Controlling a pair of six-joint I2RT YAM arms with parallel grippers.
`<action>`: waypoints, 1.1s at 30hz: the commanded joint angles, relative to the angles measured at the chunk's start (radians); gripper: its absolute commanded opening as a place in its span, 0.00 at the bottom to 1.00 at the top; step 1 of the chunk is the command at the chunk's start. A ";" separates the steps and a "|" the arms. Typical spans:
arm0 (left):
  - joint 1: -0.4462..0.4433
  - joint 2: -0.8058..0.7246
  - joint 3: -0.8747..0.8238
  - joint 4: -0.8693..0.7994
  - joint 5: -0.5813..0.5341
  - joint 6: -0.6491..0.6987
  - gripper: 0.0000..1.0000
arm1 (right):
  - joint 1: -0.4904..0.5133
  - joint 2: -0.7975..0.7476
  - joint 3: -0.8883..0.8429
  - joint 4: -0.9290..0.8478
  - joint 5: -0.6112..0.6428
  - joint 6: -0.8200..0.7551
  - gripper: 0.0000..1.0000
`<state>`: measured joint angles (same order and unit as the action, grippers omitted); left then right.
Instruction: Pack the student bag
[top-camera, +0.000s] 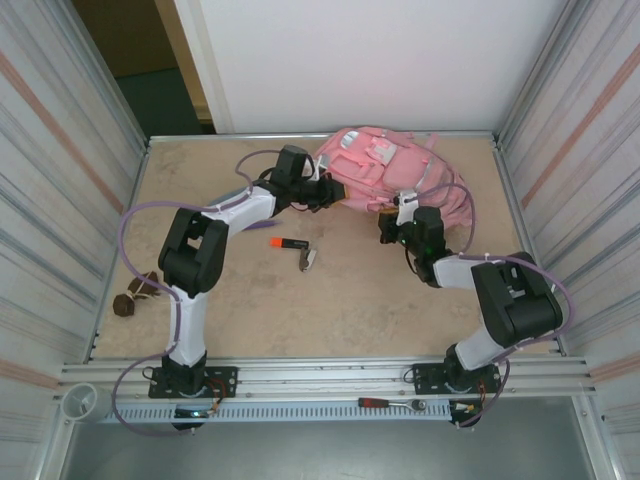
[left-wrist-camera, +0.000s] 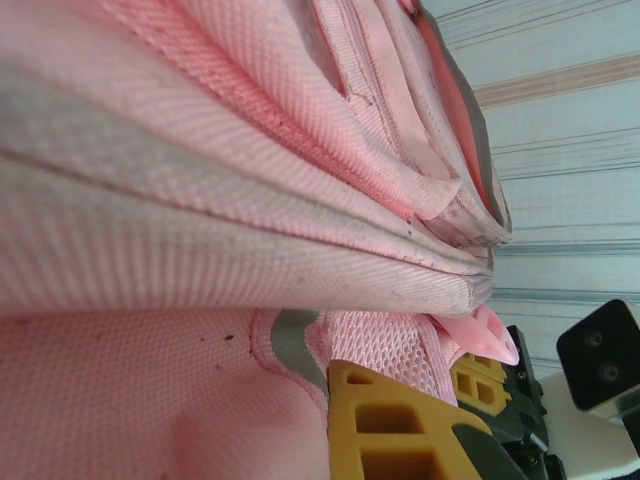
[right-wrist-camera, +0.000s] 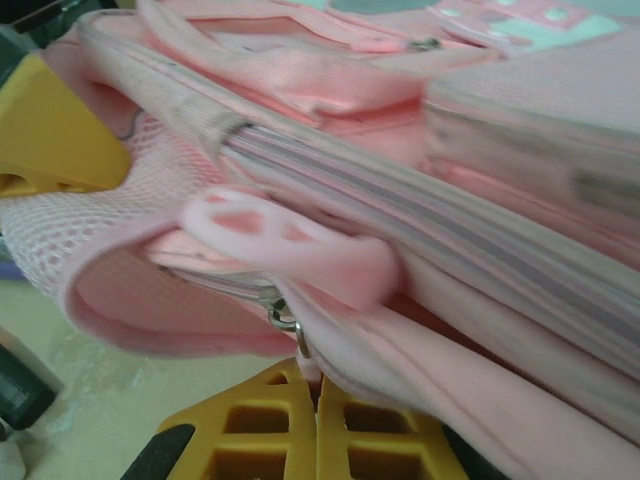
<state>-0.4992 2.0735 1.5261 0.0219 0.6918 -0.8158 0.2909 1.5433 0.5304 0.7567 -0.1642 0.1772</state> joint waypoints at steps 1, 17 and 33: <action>0.041 -0.095 -0.012 -0.038 0.077 0.035 0.00 | -0.069 -0.065 -0.023 -0.038 0.068 0.045 0.00; 0.093 -0.087 -0.017 -0.031 0.060 0.035 0.00 | -0.151 -0.258 -0.057 -0.374 -0.059 0.189 0.00; 0.050 -0.094 -0.004 -0.016 0.083 0.007 0.00 | 0.143 -0.096 0.047 -0.372 0.115 0.091 0.43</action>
<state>-0.4259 2.0735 1.5066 -0.0410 0.7136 -0.8097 0.3935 1.4117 0.5354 0.3973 -0.1913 0.2775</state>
